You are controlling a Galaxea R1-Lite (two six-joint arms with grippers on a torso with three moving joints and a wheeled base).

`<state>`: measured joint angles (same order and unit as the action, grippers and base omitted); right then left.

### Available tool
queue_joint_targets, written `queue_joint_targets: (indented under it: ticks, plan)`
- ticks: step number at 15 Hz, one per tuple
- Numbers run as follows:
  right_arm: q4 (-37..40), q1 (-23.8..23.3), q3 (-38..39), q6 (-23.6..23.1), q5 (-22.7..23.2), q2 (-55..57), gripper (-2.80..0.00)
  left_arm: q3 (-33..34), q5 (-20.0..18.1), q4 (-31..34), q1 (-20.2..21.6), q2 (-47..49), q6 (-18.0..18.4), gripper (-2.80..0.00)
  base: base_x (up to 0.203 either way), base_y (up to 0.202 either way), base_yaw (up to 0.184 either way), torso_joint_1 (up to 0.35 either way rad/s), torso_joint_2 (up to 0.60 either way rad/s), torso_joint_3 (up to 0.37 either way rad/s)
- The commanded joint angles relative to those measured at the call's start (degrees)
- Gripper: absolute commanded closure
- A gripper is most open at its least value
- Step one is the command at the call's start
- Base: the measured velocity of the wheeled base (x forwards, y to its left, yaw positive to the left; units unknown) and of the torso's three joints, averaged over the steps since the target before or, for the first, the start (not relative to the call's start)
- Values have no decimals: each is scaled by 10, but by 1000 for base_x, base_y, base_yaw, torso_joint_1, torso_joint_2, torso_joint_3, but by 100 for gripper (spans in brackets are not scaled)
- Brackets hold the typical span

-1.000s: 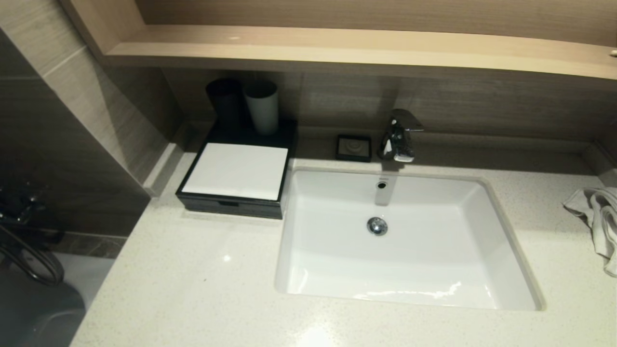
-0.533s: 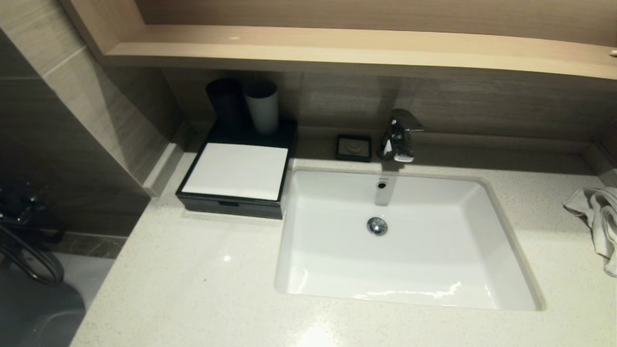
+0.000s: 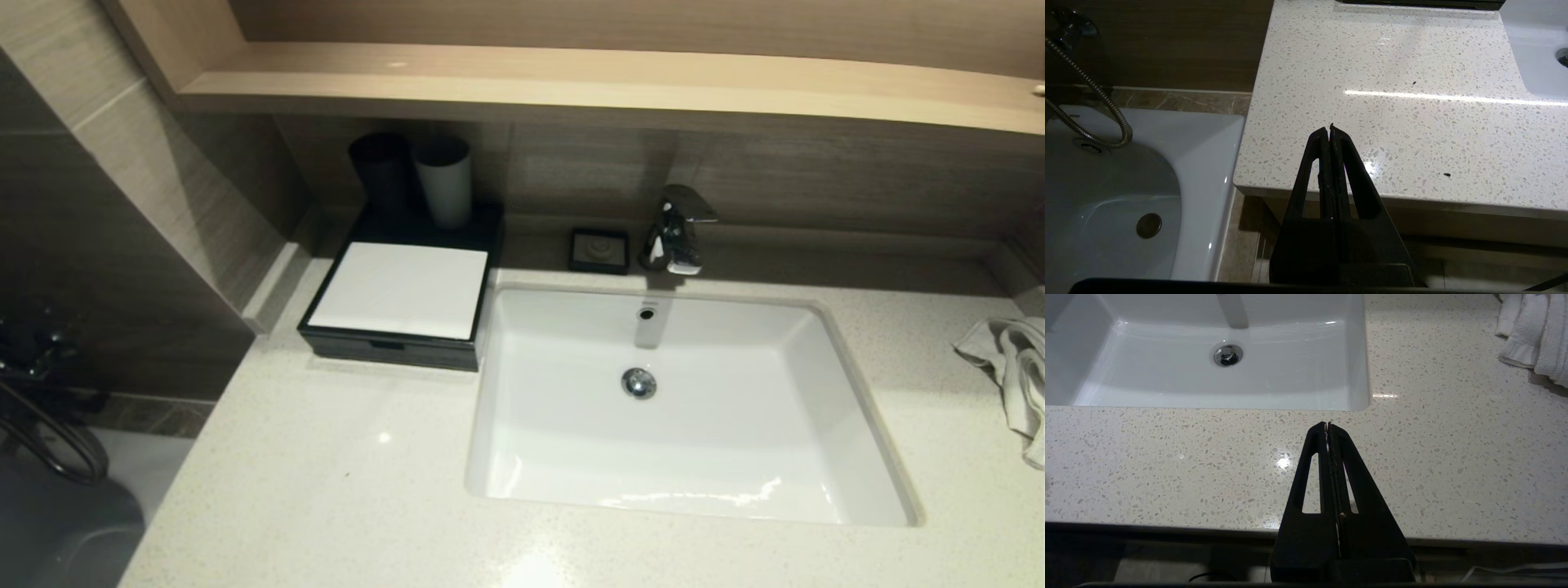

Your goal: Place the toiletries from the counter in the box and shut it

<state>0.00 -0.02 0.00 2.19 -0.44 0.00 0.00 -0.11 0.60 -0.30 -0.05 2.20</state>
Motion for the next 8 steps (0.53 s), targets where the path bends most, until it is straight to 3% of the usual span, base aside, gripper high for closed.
queue_joint_targets:
  ticks: [1, 8]
  plan:
    - [0, 0, 0, 0, 0, 0, 0, 1, -1, 0, 0, 1, 1, 0, 0, 0, 0, 0, 0, 0]
    - [0, 0, 0, 0, 0, 1, 0, 1, 0, -2, 0, 0, 2, 0, 0, 0, 0, 0, 0, 0]
